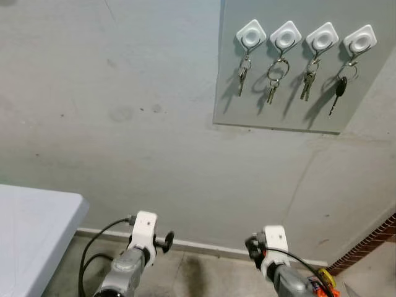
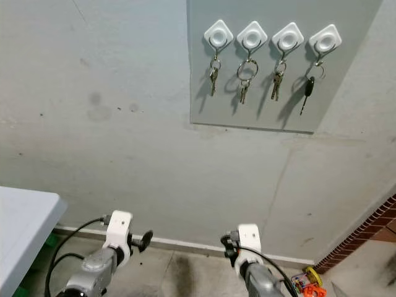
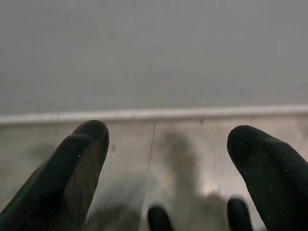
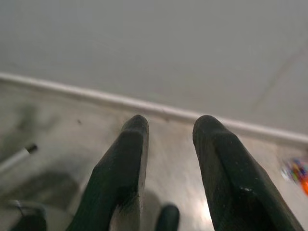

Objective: Hang keys on a hook

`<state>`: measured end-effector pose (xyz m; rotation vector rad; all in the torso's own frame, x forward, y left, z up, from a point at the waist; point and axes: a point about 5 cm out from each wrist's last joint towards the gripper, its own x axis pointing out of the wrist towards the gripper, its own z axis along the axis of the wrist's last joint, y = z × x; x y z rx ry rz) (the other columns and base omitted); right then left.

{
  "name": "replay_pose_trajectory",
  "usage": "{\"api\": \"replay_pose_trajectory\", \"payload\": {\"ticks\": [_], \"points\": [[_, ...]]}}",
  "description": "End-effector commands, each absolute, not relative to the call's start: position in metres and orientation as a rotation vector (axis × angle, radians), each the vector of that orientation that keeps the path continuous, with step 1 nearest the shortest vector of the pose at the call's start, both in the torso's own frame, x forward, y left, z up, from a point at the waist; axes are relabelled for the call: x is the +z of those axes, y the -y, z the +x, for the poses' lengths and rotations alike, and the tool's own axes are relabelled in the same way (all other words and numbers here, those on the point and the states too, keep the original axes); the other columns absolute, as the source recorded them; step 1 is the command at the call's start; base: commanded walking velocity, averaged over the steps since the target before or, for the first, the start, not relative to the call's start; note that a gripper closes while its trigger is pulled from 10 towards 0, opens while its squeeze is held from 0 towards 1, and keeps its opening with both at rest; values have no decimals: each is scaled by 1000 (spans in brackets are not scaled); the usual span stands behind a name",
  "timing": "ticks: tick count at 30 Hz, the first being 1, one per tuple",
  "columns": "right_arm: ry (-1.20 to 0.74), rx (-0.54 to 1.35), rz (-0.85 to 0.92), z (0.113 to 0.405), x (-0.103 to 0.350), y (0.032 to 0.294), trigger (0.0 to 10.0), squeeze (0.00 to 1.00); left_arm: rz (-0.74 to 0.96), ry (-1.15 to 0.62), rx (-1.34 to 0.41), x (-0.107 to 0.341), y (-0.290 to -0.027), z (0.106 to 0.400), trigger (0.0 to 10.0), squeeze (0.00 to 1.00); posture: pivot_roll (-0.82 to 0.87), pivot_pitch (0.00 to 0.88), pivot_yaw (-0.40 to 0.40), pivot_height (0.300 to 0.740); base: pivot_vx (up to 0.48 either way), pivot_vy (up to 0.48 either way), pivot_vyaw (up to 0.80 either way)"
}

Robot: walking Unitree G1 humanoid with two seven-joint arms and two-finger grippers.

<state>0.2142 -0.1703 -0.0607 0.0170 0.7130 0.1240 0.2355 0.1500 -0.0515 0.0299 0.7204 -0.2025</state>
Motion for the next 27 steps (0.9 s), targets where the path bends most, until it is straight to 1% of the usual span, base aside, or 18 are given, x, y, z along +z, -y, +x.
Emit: {"api": "replay_pose_trajectory", "payload": {"ticks": [1, 2, 4, 5, 6, 8, 9, 13, 20, 27], "points": [[-764, 109, -22, 203, -68, 175, 10000, 0, 54, -784, -162, -62, -161, 222, 10000, 0, -57, 0, 38, 740, 0, 0, 0], [-792, 99, -45, 196, -72, 178, 10000, 0, 63, -812, -152, -66, -163, 215, 10000, 0, -60, 0, 36, 740, 0, 0, 0], [-799, 96, -57, 194, -74, 179, 10000, 0, 66, -820, -149, -67, -163, 214, 10000, 0, -60, 0, 36, 740, 0, 0, 0], [-834, 80, -72, 186, -78, 182, 10000, 0, 67, -851, -141, -72, -164, 206, 10000, 0, -61, 0, 38, 740, 0, 0, 0], [-894, 52, -82, 171, -86, 187, 10000, 0, 68, -893, -137, -78, -166, 196, 10000, 0, -62, 0, 38, 740, 0, 0, 0], [-949, 24, -83, 156, -92, 192, 10000, 0, 81, -919, -146, -82, -166, 188, 10000, 0, -67, 0, 43, 740, 0, 0, 0], [-949, 24, -83, 156, -92, 192, 10000, 0, 81, -919, -146, -82, -166, 188, 10000, 0, -67, 0, 43, 740, 0, 0, 0], [-1006, -14, -60, 138, -100, 195, 10000, 0, 96, -947, -141, -87, -169, 179, 10000, 0, -66, 0, 43, 740, 0, 0, 0], [-1025, -7, -65, 131, -103, 190, 10000, 0, 100, -968, -130, -89, -174, 174, 10000, 0, -78, 0, 51, 740, 0, 0, 0], [-1031, 0, -64, 131, -103, 187, 10000, 0, 98, -952, -132, -86, -173, 180, 10000, 0, -73, 0, 48, 740, 0, 0, 0]]}}
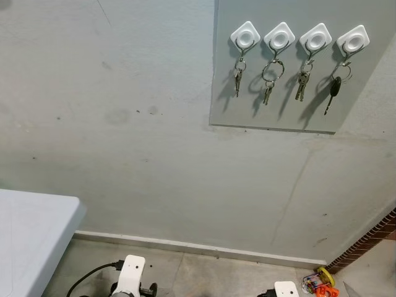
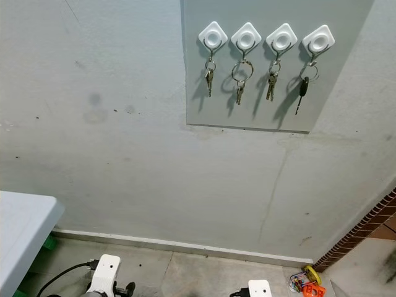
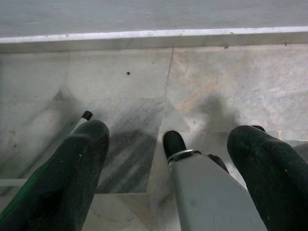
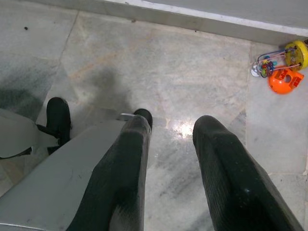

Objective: Hang keys on a hook

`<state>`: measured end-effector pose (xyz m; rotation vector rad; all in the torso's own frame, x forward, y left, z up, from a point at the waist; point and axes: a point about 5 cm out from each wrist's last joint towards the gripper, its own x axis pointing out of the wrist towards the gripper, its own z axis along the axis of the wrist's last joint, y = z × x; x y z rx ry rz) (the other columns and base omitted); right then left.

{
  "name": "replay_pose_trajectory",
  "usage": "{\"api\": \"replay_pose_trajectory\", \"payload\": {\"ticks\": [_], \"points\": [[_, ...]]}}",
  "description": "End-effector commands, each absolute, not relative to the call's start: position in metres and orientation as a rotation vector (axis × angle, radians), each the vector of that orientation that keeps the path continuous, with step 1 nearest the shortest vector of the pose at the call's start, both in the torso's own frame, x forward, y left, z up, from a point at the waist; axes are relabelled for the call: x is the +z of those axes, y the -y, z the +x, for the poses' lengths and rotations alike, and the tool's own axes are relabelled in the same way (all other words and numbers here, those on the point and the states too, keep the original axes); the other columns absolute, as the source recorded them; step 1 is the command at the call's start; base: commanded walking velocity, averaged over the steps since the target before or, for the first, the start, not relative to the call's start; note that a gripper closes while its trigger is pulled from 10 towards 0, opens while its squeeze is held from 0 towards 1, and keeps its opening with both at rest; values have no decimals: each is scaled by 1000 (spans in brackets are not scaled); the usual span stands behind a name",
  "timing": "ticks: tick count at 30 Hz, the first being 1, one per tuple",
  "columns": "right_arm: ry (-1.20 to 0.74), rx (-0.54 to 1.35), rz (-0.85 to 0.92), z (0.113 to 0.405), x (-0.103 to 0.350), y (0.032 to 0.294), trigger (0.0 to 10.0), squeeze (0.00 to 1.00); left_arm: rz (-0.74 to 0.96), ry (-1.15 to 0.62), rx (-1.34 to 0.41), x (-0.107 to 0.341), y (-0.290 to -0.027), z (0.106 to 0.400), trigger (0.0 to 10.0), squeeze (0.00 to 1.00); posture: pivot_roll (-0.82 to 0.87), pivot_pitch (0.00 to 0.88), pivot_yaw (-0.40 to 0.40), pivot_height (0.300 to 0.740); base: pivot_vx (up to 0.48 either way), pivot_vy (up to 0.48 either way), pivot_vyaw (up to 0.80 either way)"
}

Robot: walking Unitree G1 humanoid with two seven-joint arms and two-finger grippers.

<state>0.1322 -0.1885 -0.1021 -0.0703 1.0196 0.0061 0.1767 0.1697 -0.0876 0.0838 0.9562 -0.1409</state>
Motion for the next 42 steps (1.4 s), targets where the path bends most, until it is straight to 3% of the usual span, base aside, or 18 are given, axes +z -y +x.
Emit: {"api": "replay_pose_trajectory", "payload": {"ticks": [1, 16, 42], "points": [[-1032, 1, -65, 131, -103, 187, 10000, 0, 99, -950, -133, -86, -173, 181, 10000, 0, -73, 0, 48, 740, 0, 0, 0], [-1047, 8, -61, 127, -105, 185, 10000, 0, 98, -945, -148, -85, -172, 182, 10000, 0, -70, 0, 47, 740, 0, 0, 0], [-1064, -3, -39, 120, -107, 185, 10000, 0, 106, -941, -147, -84, -175, 183, 10000, 0, -70, 0, 53, 740, 0, -263, 0]]}}
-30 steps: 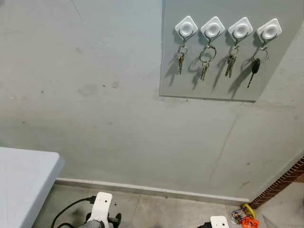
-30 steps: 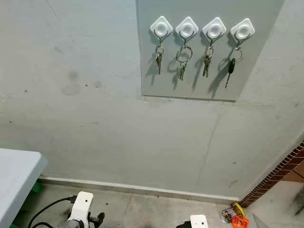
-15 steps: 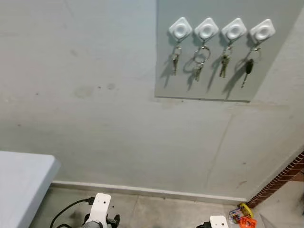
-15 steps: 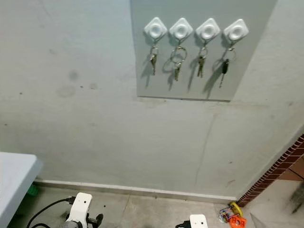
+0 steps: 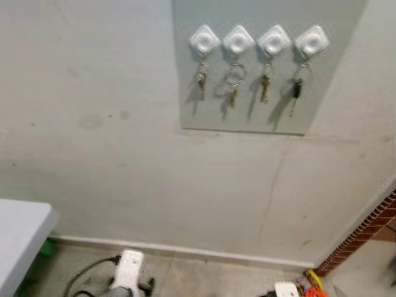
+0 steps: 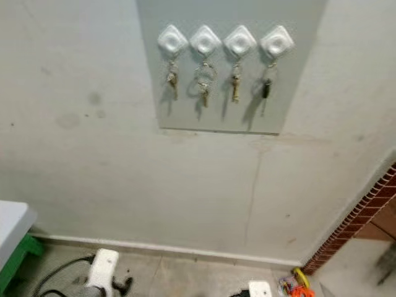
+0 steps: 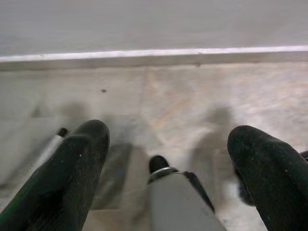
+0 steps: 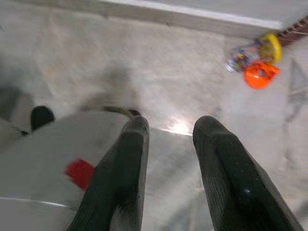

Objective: Hang keys on a hook

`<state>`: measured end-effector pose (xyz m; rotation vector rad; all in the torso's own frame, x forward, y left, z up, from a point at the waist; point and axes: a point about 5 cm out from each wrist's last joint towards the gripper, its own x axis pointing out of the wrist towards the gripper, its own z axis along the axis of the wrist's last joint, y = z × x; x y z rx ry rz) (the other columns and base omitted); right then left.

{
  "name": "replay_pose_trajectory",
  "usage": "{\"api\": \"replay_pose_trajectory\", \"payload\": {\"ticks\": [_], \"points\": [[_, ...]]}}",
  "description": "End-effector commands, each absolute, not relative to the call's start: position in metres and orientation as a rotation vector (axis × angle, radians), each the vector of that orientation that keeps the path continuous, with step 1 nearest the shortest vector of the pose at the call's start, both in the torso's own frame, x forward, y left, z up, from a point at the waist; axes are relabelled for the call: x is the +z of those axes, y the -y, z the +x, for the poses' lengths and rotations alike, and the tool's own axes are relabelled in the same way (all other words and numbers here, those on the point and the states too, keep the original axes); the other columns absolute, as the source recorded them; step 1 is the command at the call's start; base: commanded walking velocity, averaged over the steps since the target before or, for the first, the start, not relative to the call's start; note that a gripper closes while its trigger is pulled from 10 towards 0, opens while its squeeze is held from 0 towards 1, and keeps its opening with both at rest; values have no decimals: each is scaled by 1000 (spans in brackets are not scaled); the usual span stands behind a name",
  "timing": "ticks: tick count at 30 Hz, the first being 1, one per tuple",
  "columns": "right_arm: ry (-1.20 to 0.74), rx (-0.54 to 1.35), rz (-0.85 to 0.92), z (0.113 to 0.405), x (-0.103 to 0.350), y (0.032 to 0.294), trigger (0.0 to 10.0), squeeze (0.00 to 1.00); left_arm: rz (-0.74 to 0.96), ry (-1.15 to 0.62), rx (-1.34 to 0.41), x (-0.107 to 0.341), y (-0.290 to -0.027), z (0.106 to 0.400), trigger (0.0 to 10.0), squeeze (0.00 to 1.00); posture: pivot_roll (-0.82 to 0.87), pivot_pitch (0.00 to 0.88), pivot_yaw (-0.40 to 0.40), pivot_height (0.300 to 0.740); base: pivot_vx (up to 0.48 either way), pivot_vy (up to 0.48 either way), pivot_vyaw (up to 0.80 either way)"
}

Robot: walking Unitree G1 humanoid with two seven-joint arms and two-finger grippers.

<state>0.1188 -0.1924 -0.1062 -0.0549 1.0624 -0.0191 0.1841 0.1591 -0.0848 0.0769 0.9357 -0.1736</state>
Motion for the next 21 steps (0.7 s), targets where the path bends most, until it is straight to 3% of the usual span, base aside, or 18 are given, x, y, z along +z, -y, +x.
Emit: {"api": "replay_pose_trajectory", "payload": {"ticks": [1, 21], "points": [[-1064, -3, -39, 119, -107, 185, 10000, 0, 106, -941, -147, -84, -175, 183, 10000, 0, -70, 0, 53, 740, 0, -270, 0], [-1072, -11, -27, 117, -108, 185, 10000, 0, 107, -937, -142, -83, -176, 185, 10000, 0, -70, 0, 54, 740, 0, -270, 0]]}}
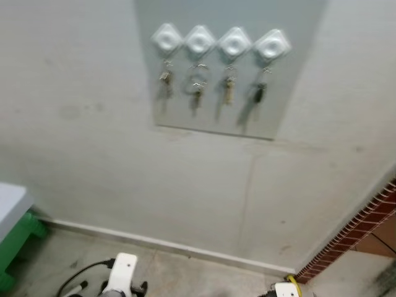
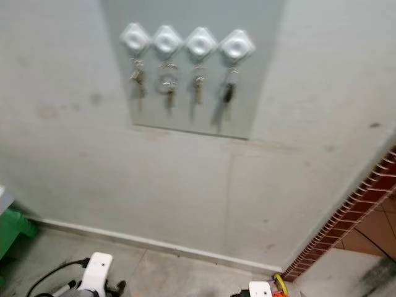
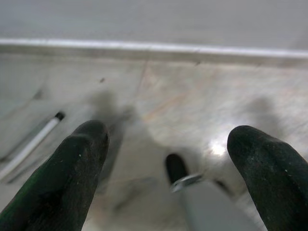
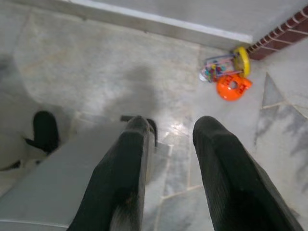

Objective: Hang keys on a hook

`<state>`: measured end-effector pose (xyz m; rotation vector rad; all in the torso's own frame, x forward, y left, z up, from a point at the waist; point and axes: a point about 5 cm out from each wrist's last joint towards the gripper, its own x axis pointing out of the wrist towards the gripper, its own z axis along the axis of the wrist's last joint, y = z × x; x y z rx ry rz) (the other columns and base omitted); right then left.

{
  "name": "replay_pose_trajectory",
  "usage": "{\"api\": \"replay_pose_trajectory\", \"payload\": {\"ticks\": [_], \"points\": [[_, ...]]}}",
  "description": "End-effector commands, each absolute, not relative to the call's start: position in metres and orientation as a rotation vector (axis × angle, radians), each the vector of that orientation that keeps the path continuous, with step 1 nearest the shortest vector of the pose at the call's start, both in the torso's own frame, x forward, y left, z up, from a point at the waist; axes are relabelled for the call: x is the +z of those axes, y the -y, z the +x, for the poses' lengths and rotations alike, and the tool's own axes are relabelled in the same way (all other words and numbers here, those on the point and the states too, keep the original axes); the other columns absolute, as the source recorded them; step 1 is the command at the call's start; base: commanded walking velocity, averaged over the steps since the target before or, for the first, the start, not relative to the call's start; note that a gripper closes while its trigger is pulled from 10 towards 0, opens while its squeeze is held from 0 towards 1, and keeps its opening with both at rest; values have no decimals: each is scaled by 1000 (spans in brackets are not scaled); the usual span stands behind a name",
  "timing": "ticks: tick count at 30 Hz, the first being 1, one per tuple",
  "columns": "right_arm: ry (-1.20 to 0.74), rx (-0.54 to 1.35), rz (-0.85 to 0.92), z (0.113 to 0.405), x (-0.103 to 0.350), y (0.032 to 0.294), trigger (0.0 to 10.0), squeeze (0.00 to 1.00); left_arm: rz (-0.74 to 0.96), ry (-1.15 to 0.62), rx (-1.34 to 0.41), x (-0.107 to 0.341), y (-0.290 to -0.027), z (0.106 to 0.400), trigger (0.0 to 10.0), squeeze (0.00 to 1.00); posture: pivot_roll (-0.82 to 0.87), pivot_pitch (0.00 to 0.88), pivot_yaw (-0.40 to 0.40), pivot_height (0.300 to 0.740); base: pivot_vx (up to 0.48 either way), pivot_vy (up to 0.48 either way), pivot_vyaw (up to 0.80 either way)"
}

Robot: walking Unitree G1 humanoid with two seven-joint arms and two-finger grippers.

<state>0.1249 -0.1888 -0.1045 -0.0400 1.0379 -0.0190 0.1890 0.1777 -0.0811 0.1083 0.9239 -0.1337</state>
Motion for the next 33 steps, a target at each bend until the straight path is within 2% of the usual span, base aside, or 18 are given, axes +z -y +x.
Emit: {"api": "replay_pose_trajectory", "payload": {"ticks": [1, 4, 33], "points": [[-1072, -11, -27, 117, -108, 185, 10000, 0, 107, -937, -142, -83, -176, 185, 10000, 0, -70, 0, 54, 740, 0, -270, 0], [-1075, -13, -25, 116, -108, 185, 10000, 0, 110, -938, -142, -83, -177, 185, 10000, 0, -71, 0, 55, 740, 0, -250, 0], [-1081, -29, -17, 114, -108, 188, 10000, 0, 72, -928, -100, -81, -179, 189, 10000, 0, -74, 0, 57, 740, 0, 0, 0]]}}
